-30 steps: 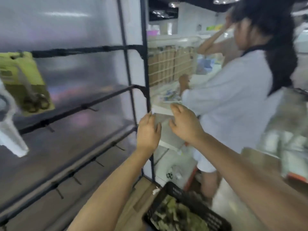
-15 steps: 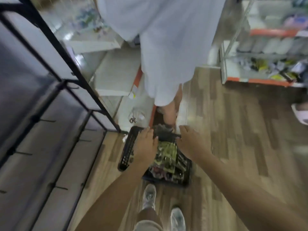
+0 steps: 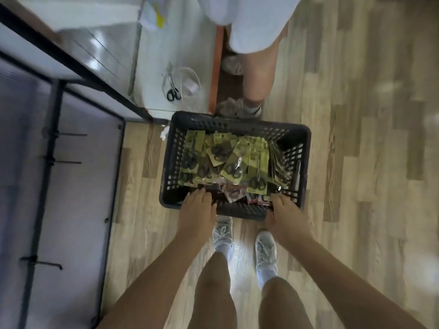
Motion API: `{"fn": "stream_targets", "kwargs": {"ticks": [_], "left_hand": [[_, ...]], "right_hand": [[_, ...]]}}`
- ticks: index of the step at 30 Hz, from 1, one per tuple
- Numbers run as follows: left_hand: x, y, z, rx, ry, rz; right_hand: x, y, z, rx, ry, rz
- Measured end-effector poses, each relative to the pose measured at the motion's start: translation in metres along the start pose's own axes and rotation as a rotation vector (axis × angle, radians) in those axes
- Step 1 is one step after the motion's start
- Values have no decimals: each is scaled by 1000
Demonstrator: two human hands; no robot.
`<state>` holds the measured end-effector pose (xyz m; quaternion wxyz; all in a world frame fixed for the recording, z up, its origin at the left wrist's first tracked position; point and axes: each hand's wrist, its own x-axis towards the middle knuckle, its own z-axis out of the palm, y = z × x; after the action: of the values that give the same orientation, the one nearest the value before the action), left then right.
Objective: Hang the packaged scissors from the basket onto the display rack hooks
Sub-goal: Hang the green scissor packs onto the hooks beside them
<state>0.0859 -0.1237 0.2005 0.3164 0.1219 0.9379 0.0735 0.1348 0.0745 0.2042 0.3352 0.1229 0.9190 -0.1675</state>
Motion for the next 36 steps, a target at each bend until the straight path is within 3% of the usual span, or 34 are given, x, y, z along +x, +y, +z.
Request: {"fn": "stream_targets", "kwargs": {"ticks": [6,12,20,27,32,36], "left_hand": [[69,2,44,7,-23,62],[159,-1,90,-75,-23,-29],[254,-7,165,50,-39,3],[293,17,196,198,86,-52],[307,30,194,52,34,-161],[310,26,192,-332,-10,-253]], "right_hand": [[74,25,34,64,4,49],[152,48,87,215,9,130],[254,67,155,333,47,163],[296,66,189,457,115,364],[299,67,185,556,192,382],[297,67,176,592,154,424]]}}
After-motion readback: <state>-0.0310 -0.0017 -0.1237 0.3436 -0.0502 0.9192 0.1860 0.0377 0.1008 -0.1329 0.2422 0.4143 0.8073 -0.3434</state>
